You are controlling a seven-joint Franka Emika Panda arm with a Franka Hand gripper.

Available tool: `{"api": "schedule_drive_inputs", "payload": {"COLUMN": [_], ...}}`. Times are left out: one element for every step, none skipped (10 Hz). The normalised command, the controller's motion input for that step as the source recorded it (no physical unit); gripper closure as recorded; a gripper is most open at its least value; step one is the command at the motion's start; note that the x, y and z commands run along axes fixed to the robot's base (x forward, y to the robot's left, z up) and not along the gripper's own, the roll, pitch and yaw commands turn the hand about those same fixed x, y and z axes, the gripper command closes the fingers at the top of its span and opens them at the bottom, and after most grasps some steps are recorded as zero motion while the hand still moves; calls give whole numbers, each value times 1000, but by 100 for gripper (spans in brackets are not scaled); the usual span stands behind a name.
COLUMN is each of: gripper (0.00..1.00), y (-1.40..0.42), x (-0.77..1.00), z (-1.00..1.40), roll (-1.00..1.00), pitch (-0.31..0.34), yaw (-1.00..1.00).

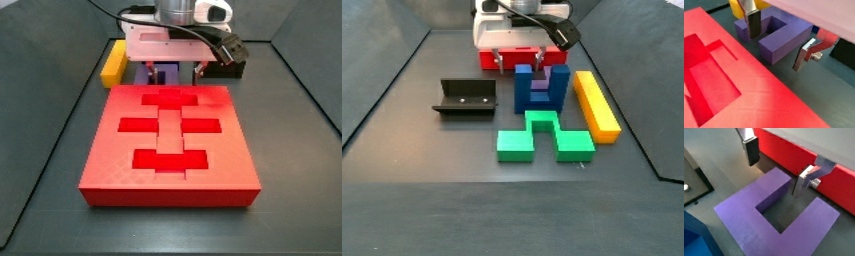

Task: Pick up the purple object. Move up. Place the purple object on the fixture. Regrasp the purple object. Move to above the board. Insert the purple object.
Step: Pick up the purple object.

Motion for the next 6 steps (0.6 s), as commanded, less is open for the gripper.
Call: {"api": "schedule_drive_inputs", "payload": {"gripper": [0,0,0,0,0,100], "y": [0,0,0,11,0,0], "x": [0,-3,0,-11,0,0], "z": [-209,-117,0,-60,0,0], "roll": [74,50,9,113,0,0], "pitch": [40,23,0,23,0,0], "yaw": [0,0,0,0,0,0]}}
